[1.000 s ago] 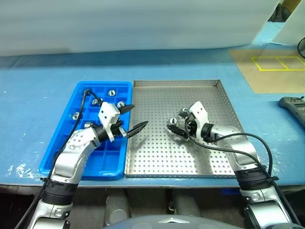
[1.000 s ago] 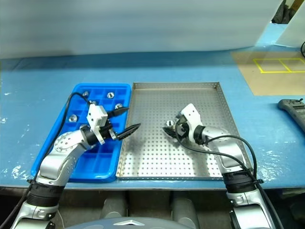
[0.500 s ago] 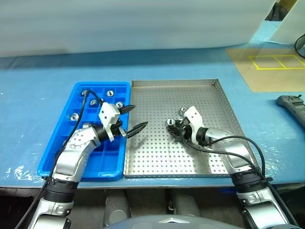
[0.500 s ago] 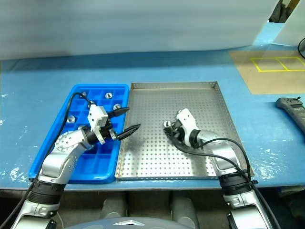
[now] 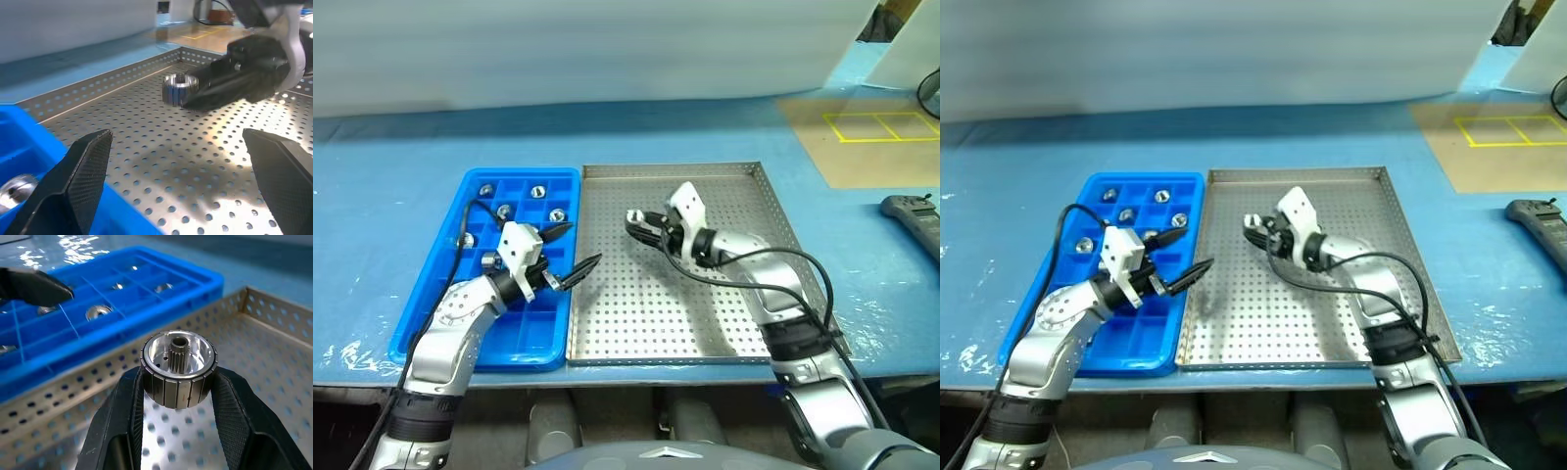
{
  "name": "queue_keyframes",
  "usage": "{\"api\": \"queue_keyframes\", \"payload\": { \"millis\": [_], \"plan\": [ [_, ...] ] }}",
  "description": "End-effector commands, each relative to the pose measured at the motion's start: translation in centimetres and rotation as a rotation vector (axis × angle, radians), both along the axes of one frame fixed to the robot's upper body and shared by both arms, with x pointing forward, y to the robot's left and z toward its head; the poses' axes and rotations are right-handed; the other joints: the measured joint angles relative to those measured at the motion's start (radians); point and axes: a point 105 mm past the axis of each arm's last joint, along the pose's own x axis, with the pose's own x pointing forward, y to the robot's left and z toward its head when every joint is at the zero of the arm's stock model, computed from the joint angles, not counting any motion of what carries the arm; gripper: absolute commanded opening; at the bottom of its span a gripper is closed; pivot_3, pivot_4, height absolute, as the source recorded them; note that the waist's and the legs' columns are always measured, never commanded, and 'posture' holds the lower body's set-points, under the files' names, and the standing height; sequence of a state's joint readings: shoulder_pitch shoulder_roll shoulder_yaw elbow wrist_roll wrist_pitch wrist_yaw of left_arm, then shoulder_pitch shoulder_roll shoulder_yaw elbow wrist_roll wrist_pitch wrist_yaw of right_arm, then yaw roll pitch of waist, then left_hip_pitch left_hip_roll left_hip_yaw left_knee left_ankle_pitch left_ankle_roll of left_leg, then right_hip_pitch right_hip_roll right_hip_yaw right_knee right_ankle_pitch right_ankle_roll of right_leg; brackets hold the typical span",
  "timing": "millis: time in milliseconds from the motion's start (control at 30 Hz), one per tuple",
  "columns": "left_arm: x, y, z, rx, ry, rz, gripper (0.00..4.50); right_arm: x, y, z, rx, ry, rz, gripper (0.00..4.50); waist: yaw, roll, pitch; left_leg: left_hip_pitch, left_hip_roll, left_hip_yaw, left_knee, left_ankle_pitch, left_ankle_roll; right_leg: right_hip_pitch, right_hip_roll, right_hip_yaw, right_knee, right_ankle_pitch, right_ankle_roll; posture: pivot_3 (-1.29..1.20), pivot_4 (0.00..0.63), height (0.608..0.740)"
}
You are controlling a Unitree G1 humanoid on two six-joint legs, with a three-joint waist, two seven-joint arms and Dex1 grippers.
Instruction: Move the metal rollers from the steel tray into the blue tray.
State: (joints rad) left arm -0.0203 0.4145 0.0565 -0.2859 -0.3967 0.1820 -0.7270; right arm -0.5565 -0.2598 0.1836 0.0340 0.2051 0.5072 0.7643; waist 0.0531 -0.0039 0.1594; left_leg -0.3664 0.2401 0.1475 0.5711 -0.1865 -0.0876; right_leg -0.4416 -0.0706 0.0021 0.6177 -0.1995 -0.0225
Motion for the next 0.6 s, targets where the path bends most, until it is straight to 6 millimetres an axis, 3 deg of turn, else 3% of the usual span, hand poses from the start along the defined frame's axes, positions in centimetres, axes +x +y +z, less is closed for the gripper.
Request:
{"api": "queue_keyframes", "payload": {
  "millis": [33,267,600],
  "plan": [
    [-1.3,0.7,1.2,-0.005,-0.041,0.048,4.50,0.0,1.8,0.7,0.009,-0.031,0.089,1.56,0.010,0.000,0.000,-0.001,0.000,0.000,0.000,-0.001,0.001,0.000,0.000,0.000,-0.001,0.000,0.000,0.18,0.150,0.740],
    [-4.4,1.9,0.8,-0.002,-0.011,0.162,4.50,-1.1,5.3,0.3,-0.030,-0.019,0.287,1.56,0.044,0.000,0.000,-0.002,0.000,0.000,-0.005,-0.002,0.004,0.000,0.000,-0.002,-0.008,0.000,0.000,0.32,0.150,0.740],
    [-7.1,3.1,0.3,0.013,0.026,0.272,4.50,-2.9,7.6,-0.3,-0.102,-0.021,0.474,1.56,0.099,0.000,0.000,-0.002,0.001,0.000,-0.007,-0.003,0.005,0.000,0.000,-0.003,-0.010,0.000,0.000,0.44,0.150,0.740]
  ]
}}
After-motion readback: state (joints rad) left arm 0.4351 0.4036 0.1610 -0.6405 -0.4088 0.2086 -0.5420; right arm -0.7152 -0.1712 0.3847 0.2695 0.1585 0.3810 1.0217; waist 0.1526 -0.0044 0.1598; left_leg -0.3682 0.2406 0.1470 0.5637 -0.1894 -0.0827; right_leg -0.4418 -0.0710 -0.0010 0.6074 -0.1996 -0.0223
